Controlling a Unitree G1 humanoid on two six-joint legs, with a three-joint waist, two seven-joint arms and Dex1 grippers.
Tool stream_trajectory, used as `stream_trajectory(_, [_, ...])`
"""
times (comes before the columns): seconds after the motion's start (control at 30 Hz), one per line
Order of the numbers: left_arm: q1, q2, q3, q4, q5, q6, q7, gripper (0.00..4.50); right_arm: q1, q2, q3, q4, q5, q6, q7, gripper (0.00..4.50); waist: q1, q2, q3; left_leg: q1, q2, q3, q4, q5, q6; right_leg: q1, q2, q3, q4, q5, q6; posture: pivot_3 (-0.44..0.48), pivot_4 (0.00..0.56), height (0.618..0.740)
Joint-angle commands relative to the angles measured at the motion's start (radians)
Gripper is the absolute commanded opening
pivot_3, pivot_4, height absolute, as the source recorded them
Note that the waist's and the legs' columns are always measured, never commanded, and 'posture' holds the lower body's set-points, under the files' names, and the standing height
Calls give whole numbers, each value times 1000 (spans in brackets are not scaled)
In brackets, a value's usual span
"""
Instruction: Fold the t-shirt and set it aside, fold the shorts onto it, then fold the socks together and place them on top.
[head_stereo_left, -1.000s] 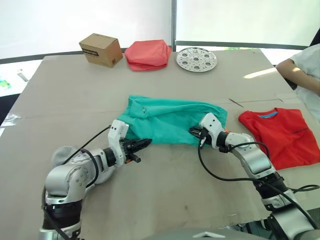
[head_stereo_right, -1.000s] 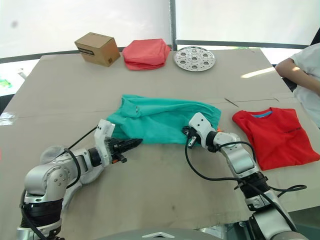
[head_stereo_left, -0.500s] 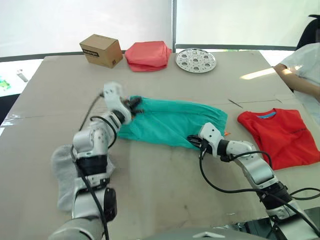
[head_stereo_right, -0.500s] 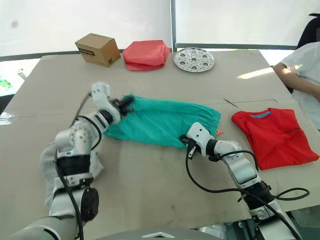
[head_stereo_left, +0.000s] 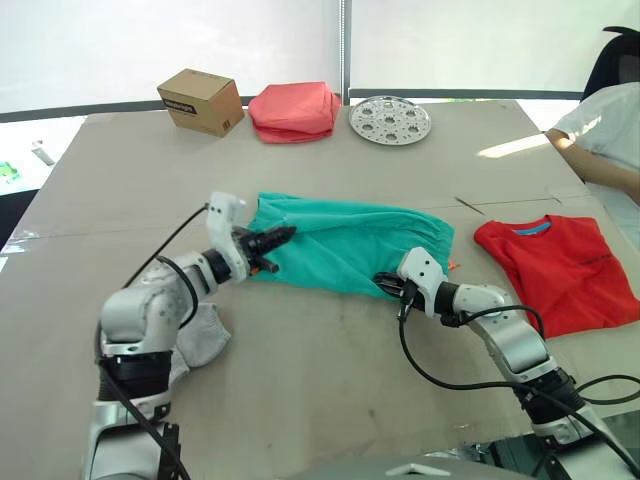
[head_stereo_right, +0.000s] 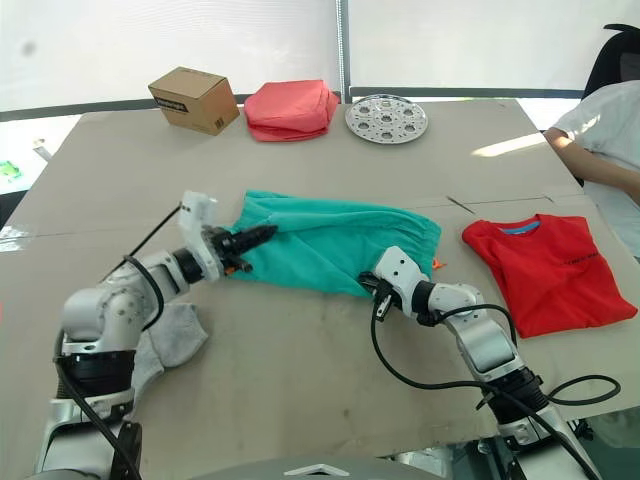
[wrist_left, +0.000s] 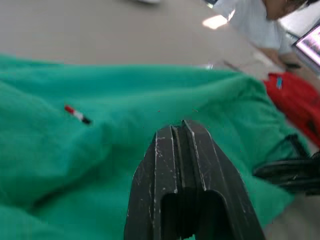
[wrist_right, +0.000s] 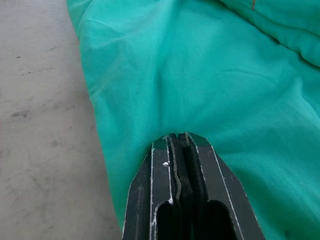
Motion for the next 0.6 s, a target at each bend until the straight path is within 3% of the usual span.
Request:
stream_trajectory(0.03, [-26,59,-35,-29,133,-216,-53,1218,-6,-2,-23,-34,22,-4,12,0,2,0,0,0,0,0,0,0,0,0,0,0,0,0,0,0,150,740])
stream_trajectory(0.2, [-47,223,-104,96,315,-534,-247,3565,-18,-26,-31,-49,23,-22,29,0,0,1,1,-4,0,1,-1,0,0,-6,0,0,0,0,-1,0,150,740])
stream_trajectory(0.23, [-63,250,-122,145,352,-601,-281,3864,-22,-31,-35,-51,25,-24,34,0,0,2,1,-5,0,1,-1,0,-1,-7,0,0,0,0,-1,0,150,740])
stream_trajectory(0.33, [-168,267,-187,334,463,-786,-307,3864,-31,-36,-54,-68,53,-25,47,0,5,3,2,-5,-1,2,-2,0,0,-7,0,0,-1,0,-1,0,150,740])
stream_trajectory(0.53, [-371,218,-346,700,675,-1086,-340,3864,-45,-19,-54,-115,87,-2,58,0,21,3,1,-7,-1,2,0,0,1,-7,0,-1,0,0,-1,0,150,740])
stream_trajectory(0.6, [-444,180,-365,804,678,-1086,-383,3379,-38,-15,-33,-111,65,-7,49,0,23,2,1,-9,-2,5,0,0,1,-8,1,-2,0,0,-1,0,150,740])
